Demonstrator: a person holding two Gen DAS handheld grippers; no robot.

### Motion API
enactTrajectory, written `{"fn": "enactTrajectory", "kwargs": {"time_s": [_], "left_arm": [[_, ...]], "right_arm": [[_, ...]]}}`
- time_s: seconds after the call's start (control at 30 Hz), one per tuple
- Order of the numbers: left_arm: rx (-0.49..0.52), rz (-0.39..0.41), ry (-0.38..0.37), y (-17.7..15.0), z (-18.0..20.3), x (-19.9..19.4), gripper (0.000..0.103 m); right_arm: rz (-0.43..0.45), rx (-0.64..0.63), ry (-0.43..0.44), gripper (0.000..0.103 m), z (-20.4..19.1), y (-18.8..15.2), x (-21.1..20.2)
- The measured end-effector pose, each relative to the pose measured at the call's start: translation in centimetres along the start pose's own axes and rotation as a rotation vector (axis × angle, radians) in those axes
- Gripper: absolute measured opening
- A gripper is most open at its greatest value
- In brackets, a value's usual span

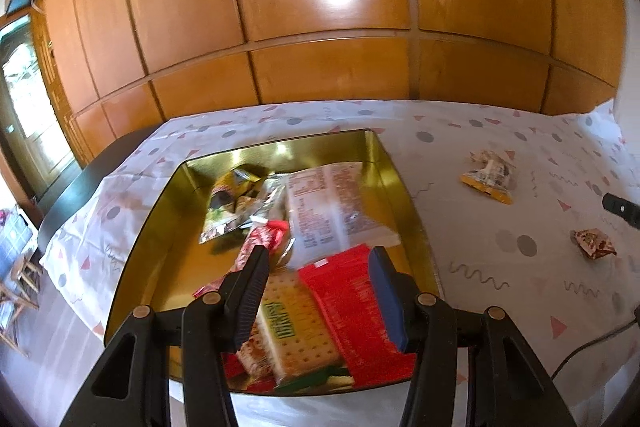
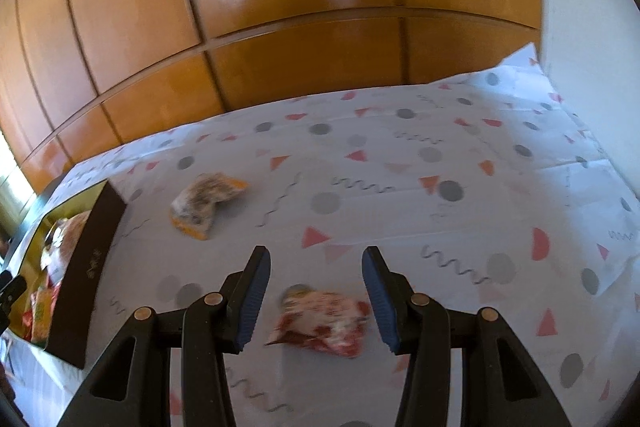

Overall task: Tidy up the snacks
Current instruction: 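Move the left tool toward the clear puffed snack bag on the bed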

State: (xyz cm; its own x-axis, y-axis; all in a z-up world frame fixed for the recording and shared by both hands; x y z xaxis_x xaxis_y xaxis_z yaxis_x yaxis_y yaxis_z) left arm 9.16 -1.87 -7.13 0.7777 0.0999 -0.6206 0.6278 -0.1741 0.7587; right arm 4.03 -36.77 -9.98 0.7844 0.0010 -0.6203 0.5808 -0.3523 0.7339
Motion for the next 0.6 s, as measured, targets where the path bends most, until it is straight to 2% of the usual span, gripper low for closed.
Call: {"fn": "enactTrajectory", "kwargs": {"time_s": [0.37,0.53,0.6], "left_arm": [[0.091,0.001,-0.044,0.8,3.6,0.2,0.052],[0.135,-0.008,-0.079,1.2,5.8,0.5,0.052],[0.149,-0.013,-0.098,1.4,6.8,0.6,0.052]], "right_arm": [[0.029,0.097,-0.154,0.049,7.1,0.5,1.9],[0.016,0.142,-0.223,0.049,10.3,-0.3,3.3],[-0.014,0.195,-0.212,0.049,11.4,-1.1,4.1]]}}
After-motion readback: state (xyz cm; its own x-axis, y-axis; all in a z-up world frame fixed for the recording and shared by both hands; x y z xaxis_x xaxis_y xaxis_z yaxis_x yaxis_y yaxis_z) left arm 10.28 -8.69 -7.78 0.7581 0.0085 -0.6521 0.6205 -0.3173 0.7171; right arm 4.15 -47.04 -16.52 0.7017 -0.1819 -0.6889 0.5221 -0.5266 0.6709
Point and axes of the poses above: each gripper's, at about its wrist camera, not at the fingertips, and x roughly the way its jaws point, z to its right, y to its top, the point moved 9 cm from there along x, roughly the way its jaws point, and after that the axes turned 8 degrees about y, right-handed, at the moved point
